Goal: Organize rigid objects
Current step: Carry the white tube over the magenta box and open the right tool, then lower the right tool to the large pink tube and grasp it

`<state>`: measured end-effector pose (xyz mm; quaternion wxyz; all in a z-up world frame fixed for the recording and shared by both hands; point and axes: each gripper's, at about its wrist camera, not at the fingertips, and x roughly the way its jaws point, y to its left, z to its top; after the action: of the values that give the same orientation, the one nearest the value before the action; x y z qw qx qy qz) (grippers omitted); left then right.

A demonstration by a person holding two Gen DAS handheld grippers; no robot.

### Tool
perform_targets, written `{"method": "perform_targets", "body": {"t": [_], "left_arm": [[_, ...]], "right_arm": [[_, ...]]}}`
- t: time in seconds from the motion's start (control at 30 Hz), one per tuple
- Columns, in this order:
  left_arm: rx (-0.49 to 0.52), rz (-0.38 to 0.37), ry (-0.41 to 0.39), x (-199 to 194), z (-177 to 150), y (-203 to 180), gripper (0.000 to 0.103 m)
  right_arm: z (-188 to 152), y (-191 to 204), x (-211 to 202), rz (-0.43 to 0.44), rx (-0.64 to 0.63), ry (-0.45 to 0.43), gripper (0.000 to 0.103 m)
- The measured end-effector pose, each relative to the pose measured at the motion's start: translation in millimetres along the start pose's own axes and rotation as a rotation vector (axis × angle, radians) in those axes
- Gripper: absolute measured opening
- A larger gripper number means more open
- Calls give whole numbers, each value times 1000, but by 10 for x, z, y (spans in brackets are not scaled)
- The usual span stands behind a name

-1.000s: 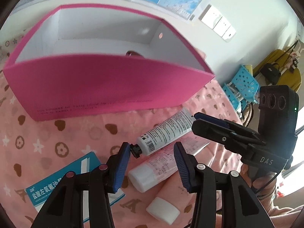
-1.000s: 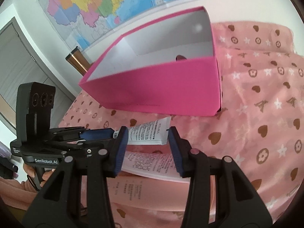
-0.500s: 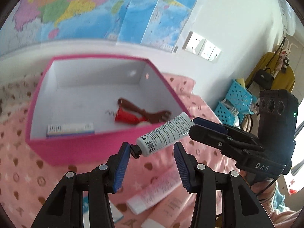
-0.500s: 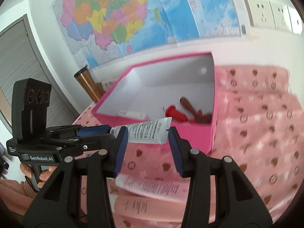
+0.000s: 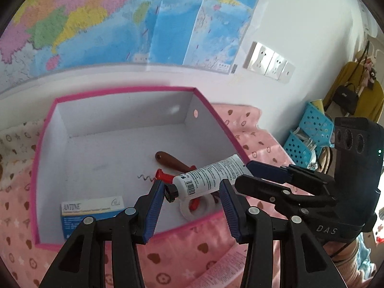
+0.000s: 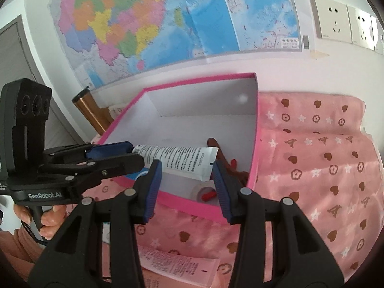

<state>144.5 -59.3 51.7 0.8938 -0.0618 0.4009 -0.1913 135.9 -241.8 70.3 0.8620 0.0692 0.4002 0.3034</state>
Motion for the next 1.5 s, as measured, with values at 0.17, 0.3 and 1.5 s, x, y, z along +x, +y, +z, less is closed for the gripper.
{"method": "perform_targets", "body": {"t": [0.17,0.3,1.5], "left_arm": [[-17,-9,49,219,22,61,47],[-23,-19,71,302,-15,80,47],[-61,-121,141,-175,-1413,124,51]], "right_arm": [[9,-129,127,-14,34,34,47],[1,-149,112,-34,43,18,47],[-1121,-365,-36,52,176,209,50]]}}
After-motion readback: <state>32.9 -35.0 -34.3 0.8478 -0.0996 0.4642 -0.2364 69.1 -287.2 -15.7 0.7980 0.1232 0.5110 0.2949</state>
